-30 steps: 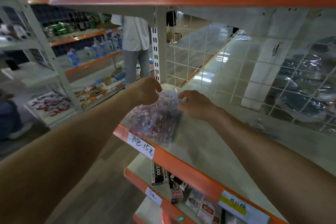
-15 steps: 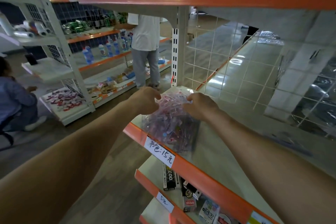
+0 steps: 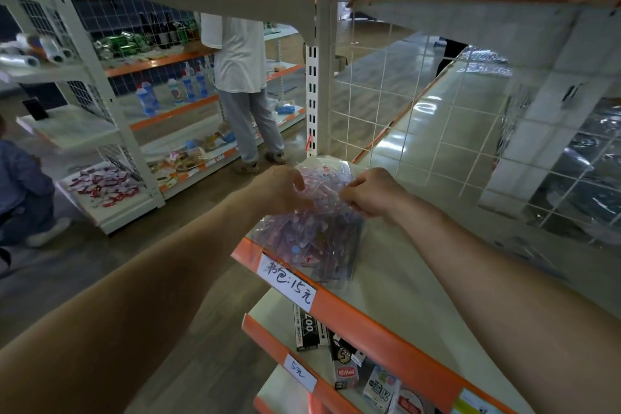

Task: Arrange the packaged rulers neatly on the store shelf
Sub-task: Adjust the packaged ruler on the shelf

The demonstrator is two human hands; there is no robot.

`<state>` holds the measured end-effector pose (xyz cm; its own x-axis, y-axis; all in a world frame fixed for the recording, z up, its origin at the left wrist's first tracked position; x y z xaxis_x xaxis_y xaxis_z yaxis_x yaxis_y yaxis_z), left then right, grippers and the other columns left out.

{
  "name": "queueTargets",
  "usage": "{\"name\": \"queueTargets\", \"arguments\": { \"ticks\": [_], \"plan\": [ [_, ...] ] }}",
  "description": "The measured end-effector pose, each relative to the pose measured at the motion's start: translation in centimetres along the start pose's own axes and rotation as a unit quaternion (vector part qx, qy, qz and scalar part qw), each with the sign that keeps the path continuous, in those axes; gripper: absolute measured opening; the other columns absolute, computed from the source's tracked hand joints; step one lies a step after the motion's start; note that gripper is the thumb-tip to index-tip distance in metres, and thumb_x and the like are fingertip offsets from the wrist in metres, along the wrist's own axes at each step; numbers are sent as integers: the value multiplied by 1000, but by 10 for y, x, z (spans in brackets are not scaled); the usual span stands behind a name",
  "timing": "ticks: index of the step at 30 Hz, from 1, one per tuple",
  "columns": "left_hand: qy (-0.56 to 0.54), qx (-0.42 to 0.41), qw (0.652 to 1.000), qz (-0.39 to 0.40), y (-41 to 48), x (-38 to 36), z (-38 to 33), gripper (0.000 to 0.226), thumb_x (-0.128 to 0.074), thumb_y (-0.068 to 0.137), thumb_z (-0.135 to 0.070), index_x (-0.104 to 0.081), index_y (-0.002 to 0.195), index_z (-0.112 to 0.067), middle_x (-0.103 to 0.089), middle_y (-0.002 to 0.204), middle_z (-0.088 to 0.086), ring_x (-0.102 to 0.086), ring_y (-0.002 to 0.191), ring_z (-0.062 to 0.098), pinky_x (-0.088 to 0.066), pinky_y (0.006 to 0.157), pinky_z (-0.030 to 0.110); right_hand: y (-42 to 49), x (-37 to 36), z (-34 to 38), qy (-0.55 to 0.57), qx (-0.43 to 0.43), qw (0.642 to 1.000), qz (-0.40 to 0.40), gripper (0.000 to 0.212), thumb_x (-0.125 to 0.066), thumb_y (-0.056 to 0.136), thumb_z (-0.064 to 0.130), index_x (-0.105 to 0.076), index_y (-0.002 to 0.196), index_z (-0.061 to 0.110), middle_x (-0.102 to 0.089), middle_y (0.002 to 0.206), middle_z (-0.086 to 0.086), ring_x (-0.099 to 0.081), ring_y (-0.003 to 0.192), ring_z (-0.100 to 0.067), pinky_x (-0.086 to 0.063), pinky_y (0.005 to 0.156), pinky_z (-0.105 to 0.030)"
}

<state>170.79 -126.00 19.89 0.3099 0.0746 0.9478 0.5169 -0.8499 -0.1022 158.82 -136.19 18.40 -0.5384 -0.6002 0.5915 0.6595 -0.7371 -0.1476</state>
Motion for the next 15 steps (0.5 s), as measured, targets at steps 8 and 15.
{"name": "queueTargets", "arguments": {
  "ticks": [8,15],
  "plan": [
    [-17,-12,1000,10,-11,-3,-10,45,-71,82,-25,-56,123,-15,-57,122,3,-55,104,19,-47,87,30,-13,-7,-6,76,-47,993,75,29,-69,84,12,-50,62,8,-40,49,-3,-34,36,-11,-31,41,-19],
    [2,-59,996,-68,-33,14,-35,19,-56,89,-20,-68,100,-11,-66,101,5,-60,84,17,-45,67,23,-27,5,-27,128,-105,976,141,18,-60,87,12,-55,70,14,-54,60,-2,-51,45,-9,-39,49,-18]
  ]
}}
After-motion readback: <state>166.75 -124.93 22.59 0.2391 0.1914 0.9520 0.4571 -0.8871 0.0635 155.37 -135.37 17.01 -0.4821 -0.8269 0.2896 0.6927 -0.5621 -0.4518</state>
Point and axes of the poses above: each hand's wrist, its own y-axis towards the middle knuckle, its own x-axis out of the back of the hand, z = x × y, the point moved 9 cm from there along y, towards the middle knuckle
